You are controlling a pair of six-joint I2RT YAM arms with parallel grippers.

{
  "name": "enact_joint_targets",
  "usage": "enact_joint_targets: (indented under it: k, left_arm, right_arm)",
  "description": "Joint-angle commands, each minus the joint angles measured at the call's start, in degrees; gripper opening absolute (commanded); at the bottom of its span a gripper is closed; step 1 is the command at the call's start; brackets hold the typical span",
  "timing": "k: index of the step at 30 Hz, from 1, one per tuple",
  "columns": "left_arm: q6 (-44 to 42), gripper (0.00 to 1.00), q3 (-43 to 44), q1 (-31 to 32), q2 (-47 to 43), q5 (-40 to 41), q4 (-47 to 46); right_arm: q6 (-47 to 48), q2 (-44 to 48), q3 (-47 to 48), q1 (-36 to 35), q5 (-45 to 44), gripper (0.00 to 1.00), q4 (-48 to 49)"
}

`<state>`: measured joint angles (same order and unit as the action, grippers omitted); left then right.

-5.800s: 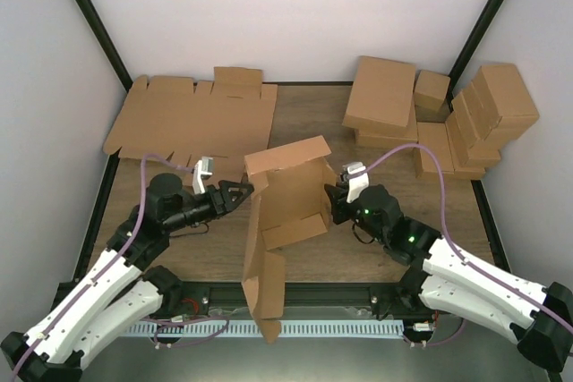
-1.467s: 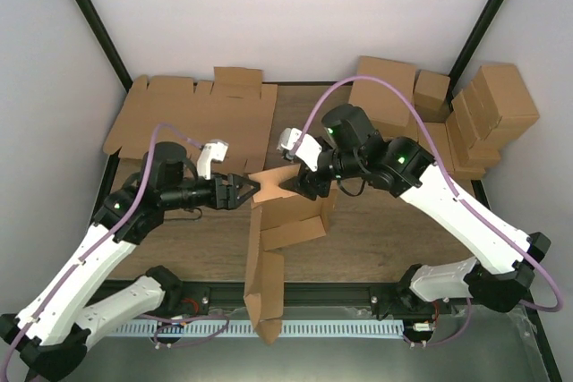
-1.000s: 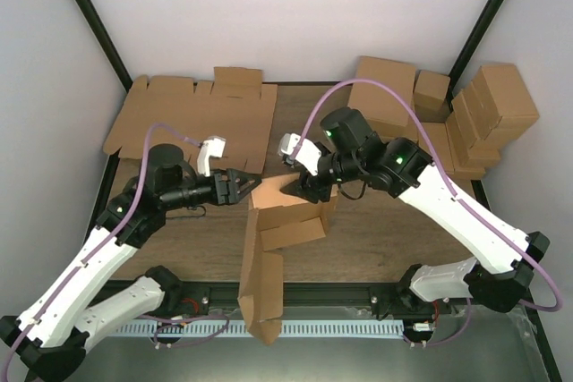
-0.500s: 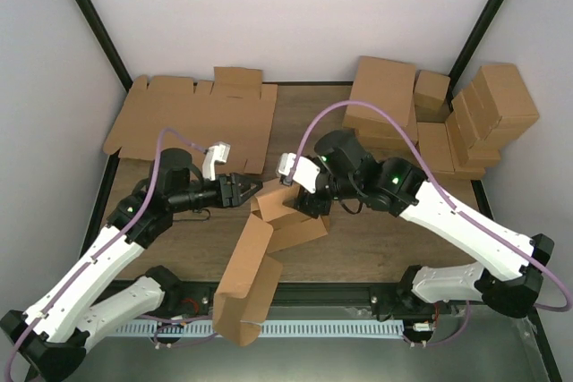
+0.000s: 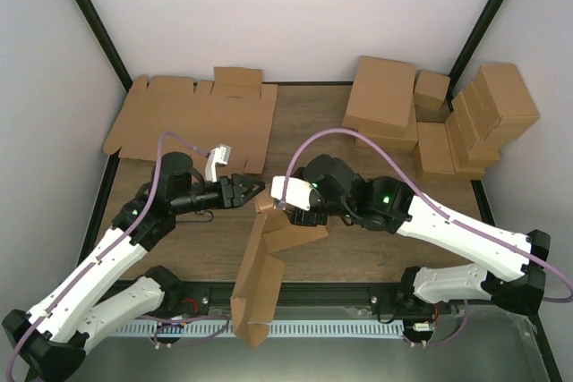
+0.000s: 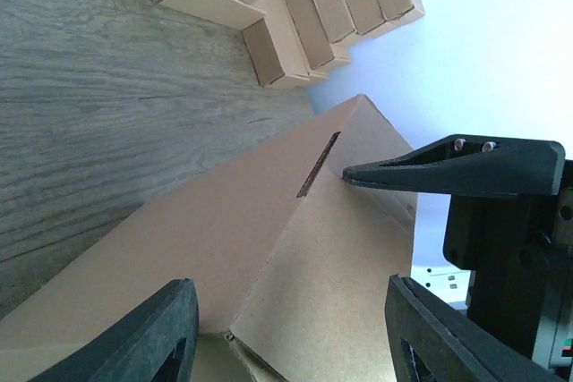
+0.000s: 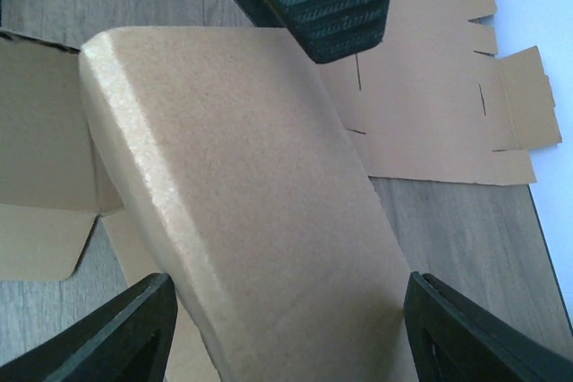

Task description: Fold the paper box

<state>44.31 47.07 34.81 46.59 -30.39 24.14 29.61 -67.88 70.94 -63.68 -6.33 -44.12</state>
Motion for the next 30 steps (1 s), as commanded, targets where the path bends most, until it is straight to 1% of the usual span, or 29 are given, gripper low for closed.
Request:
enact_joint_targets:
  k: [1,8,10,13,15,17,19,20,21,23,25,26,30]
  left_arm:
    - [1.66,0.6,-1.0,0.17,0.14,-3.41,-2.47]
    - [4.15,0.58,-3.08,0.17,-0.32,-4.19,-5.85]
    - [4.53,0.57,-3.65,0.17,-0.2,-4.23,-6.55]
    - [5.61,0.57,-4.72,0.17,-0.13,-4.36,-8.31]
    - [6.07,0.57,-4.91,0.18,-0.11,-4.03,-8.91]
    - [6.22,0.57,-4.6,0.17,-0.37,-3.42,-8.98]
    - [5.2,0.57,-3.11,0.17,-0.87,-0.98,-7.16]
    - [4.06,0.58,-1.46,0.17,-1.5,1.23,-4.81]
    - [2.63,0.62,0.68,0.17,-1.81,3.93,-2.09]
    - [-0.65,0.74,5.68,0.17,-4.43,9.24,2.86]
    - [-3.73,0.84,11.46,0.09,-5.63,14.3,7.44]
    - [-5.98,0.87,14.57,0.09,-5.93,16.83,9.91]
    - [-12.04,0.9,25.82,0.09,-5.11,24.58,18.15]
  right_arm:
    - [2.39,0.08,-0.49,-0.52,-4.46,0.71,2.68]
    - [4.74,1.4,-5.61,-2.28,-8.39,0.69,7.13]
    - [4.84,1.67,-6.62,-2.41,-8.9,0.66,8.61]
    - [5.8,2.64,-8.86,-2.84,-10.08,0.59,11.84]
    - [6.95,3.71,-10.77,-3.23,-11.4,0.53,15.24]
    - [7.92,4.83,-12.46,-3.36,-12.11,0.49,18.49]
    - [8.2,5.55,-13.27,-3.32,-11.65,0.41,20.7]
    - [8.19,5.93,-13.5,-3.33,-11.44,0.35,21.56]
    - [8.12,6.08,-13.54,-3.36,-11.32,0.31,22.03]
    - [7.73,5.79,-13.19,-3.36,-11.25,0.26,21.15]
    - [6.3,4.6,-12.39,-3.32,-12.58,0.16,19.3]
    - [5.52,3.88,-11.85,-3.3,-13.33,0.12,18.31]
    - [1.73,2.35,-10.63,-2.46,-14.24,0.05,17.04]
